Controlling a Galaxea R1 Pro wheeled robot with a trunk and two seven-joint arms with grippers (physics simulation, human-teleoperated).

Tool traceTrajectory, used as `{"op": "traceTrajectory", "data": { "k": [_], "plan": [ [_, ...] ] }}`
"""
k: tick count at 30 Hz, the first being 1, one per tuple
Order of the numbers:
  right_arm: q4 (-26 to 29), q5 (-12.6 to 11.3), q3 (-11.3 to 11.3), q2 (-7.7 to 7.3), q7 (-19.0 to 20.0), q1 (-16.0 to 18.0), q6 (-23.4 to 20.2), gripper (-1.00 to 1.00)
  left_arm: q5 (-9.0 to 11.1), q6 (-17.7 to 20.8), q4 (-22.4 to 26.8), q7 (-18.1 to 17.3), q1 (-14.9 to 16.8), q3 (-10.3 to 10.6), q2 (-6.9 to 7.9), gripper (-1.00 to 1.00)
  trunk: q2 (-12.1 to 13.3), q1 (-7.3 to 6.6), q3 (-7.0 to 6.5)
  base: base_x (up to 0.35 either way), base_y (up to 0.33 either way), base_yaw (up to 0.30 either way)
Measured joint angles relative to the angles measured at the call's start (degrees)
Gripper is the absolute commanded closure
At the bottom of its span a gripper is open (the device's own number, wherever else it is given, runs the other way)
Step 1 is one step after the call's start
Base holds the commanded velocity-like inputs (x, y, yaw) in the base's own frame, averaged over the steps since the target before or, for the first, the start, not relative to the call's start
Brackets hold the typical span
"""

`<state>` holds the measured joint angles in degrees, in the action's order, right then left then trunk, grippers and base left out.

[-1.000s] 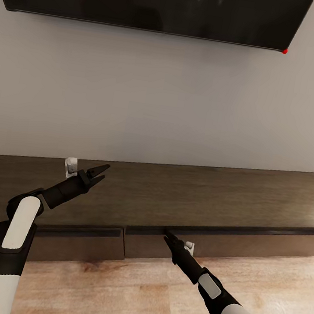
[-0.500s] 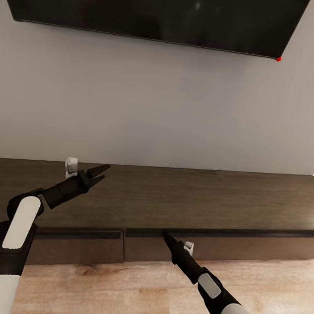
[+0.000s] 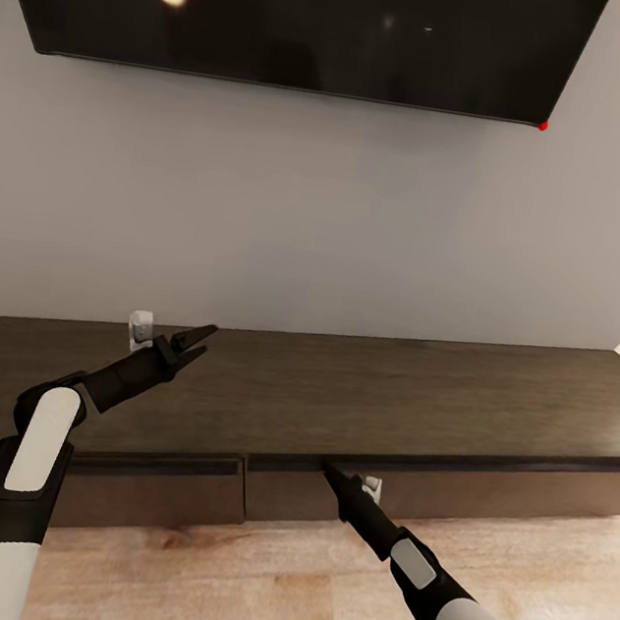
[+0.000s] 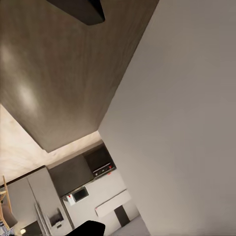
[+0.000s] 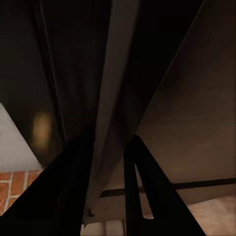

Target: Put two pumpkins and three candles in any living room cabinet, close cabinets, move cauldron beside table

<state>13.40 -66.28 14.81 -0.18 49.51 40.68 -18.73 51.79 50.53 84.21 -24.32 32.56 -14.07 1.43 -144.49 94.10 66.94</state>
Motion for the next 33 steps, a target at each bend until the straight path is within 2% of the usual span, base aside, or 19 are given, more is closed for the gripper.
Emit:
{"op": "traceTrajectory", "data": {
  "k": [17,20,33],
  "plan": [
    [0.0,0.0,0.0,0.02,-0.1,0.0,0.1,1.0,0.0,0.0,0.0,0.0,0.0,0.0,0.0,-1.0,0.0,0.0,0.0,0.0,0.0,0.0],
    [-0.7,1.0,0.2,0.03,-0.9,0.3,0.8,1.0,0.0,0.0,0.0,0.0,0.0,0.0,-0.01,-1.0,0.0,-0.06,-0.65,0.0,0.0,0.0],
    [-0.4,0.9,0.1,0.02,-1.1,0.1,0.9,1.0,-0.1,0.0,0.0,0.0,0.0,0.1,-0.01,-1.0,0.1,-0.06,-0.66,0.0,0.0,0.0]
  ]
}}
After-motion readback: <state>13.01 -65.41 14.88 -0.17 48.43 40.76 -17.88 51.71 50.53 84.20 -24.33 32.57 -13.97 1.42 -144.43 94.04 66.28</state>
